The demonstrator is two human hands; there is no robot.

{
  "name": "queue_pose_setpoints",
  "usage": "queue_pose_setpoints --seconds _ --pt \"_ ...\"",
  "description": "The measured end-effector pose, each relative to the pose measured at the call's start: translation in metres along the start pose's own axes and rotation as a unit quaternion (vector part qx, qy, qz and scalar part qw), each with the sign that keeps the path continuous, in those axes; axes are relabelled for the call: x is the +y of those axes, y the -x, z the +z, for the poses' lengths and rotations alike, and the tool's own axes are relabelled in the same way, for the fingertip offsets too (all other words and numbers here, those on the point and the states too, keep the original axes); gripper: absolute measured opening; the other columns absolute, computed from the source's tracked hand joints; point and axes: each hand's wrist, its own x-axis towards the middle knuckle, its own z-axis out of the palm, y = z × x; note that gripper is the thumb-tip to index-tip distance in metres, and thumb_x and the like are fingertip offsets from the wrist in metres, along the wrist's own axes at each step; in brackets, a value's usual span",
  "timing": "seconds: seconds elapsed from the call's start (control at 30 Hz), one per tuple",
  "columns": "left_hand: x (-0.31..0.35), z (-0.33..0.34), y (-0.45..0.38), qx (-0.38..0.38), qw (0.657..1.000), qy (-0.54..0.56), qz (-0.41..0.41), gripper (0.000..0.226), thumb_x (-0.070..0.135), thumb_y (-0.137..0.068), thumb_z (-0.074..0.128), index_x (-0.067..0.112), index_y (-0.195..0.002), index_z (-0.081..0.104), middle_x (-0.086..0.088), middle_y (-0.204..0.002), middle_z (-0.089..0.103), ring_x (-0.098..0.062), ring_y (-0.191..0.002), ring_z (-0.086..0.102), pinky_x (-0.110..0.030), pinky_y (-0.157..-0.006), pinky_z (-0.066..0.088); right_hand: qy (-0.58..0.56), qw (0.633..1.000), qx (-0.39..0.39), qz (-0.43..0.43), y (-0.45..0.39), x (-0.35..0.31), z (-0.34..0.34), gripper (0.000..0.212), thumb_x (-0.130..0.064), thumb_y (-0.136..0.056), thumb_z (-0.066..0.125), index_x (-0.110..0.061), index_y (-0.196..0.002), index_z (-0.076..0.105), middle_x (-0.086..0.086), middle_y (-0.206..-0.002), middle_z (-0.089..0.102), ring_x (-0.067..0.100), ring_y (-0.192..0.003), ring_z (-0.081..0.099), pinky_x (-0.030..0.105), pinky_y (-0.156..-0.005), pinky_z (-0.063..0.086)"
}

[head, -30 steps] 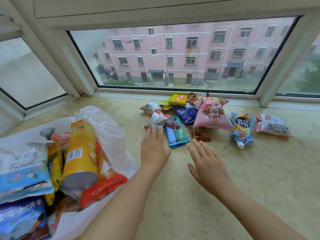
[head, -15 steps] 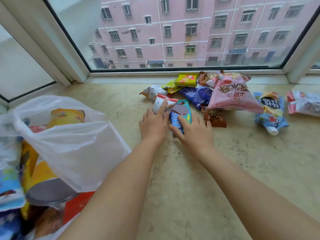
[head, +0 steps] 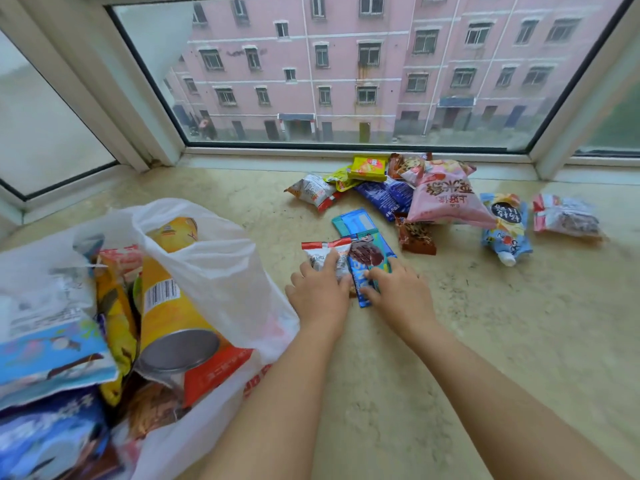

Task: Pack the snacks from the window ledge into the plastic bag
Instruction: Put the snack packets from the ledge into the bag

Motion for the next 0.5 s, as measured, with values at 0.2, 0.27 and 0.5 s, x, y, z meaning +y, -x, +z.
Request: queue_pose_setpoints --seconds 0.2,0.27,0.5 --pt "-0.002 0.007 0.001 0.004 0.997 0.077 -0.027 0.049 0.046 -0.099 0.037 0.038 -0.147 0.027 -0.014 -0.147 0.031 -0.033 -0.126 0.039 -0.038 -0.103 0.025 -0.040 0.999 -0.007 0.015 -0.033 -0.007 -0.004 0.063 -0.044 -0.091 0.055 -0.029 -0.147 0.029 0.014 -0.146 0.033 0.030 -0.135 0.027 0.039 -0.105 0.032" --pt "-0.005 0.011 -0.003 0.014 0.994 0.106 -0.027 0.050 0.045 -0.100 0.034 0.039 -0.149 0.023 -0.015 -0.155 0.020 -0.032 -0.134 0.031 -0.037 -0.107 0.017 -0.032 0.998 -0.035 0.031 -0.047 -0.010 0.002 0.064 -0.050 -0.092 0.050 -0.032 -0.148 0.024 0.016 -0.151 0.026 0.032 -0.139 0.022 0.042 -0.112 0.026" --pt "-0.007 0.017 -0.008 0.025 0.986 0.163 -0.017 0.051 0.039 -0.100 0.040 0.038 -0.149 0.025 -0.012 -0.144 0.038 -0.030 -0.126 0.039 -0.039 -0.100 0.033 -0.109 0.991 -0.003 0.084 -0.057 -0.022 -0.002 0.072 -0.038 -0.079 0.072 -0.034 -0.140 0.035 0.014 -0.132 0.043 0.033 -0.122 0.041 0.043 -0.095 0.041"
